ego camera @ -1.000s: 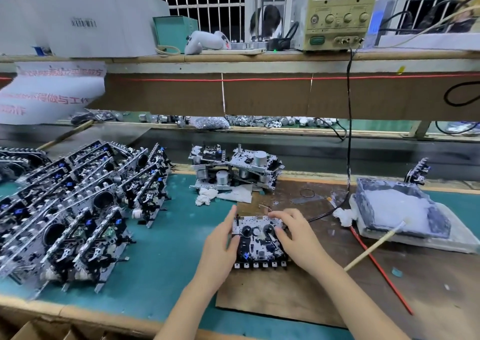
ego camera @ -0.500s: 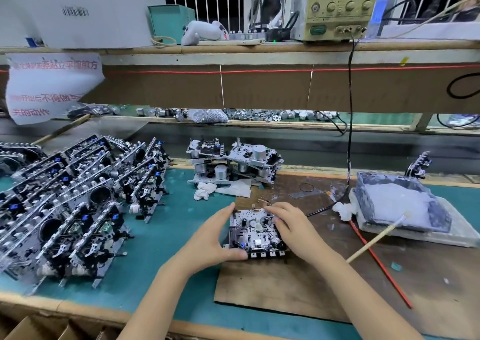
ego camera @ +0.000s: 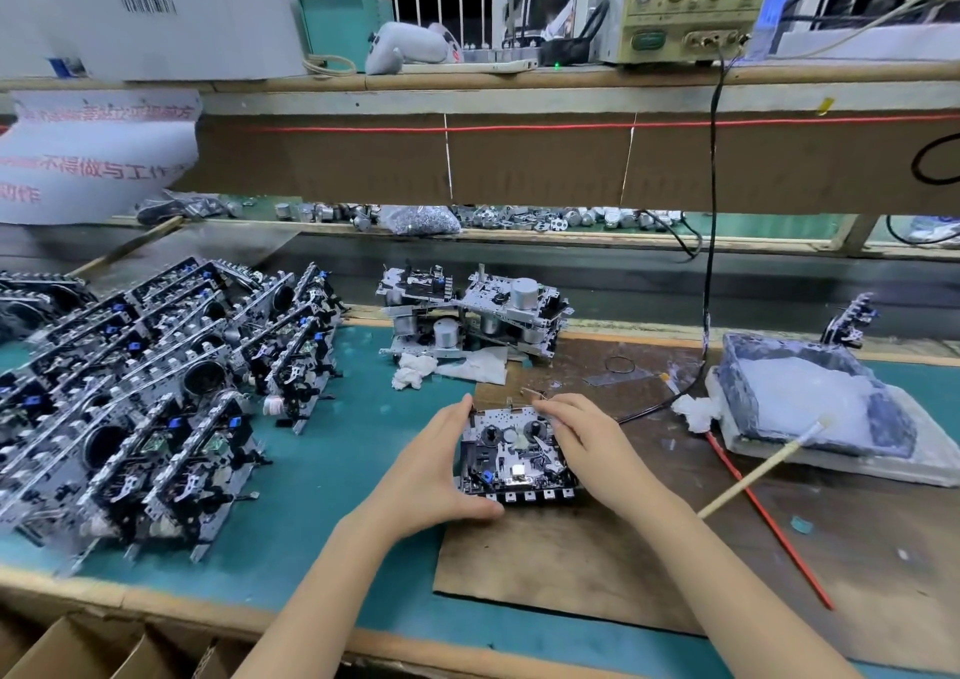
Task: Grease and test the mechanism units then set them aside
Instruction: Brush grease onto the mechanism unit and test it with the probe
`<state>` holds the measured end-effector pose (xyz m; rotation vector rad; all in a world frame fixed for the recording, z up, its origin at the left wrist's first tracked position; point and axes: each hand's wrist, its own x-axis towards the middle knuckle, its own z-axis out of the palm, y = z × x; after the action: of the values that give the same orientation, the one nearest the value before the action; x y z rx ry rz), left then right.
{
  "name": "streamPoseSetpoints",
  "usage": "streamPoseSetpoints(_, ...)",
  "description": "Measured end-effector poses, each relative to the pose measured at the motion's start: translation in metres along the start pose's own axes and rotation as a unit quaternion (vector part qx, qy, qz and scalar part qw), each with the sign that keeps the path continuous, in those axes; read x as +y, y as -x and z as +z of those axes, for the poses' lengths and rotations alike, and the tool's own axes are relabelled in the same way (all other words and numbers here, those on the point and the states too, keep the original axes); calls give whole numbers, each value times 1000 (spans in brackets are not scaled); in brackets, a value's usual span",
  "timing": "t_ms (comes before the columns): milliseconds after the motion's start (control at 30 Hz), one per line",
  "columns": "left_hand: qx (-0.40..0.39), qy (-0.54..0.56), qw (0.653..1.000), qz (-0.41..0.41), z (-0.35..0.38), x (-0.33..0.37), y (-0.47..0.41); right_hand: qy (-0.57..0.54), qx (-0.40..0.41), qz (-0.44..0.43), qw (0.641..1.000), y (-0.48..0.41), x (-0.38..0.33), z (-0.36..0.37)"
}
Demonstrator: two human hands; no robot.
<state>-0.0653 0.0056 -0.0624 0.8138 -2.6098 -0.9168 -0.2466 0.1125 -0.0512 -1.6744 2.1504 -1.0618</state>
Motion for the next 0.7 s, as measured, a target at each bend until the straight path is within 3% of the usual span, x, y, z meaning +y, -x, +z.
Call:
streamPoseSetpoints(200,72,19,997,19,10,1,5,19,3,-20,1000,3,-2,-2)
streamPoseSetpoints(433,32,48,998,28,9,0,8,75,-116,2,990,10,-3,-3)
streamPoseSetpoints(633,12,93,996,10,9,0,7,52,-101,12,993,3,-6,-8)
streamPoseSetpoints(700,3,177,984,-10,9,3,7,27,-74,19,997,0,-5,-13)
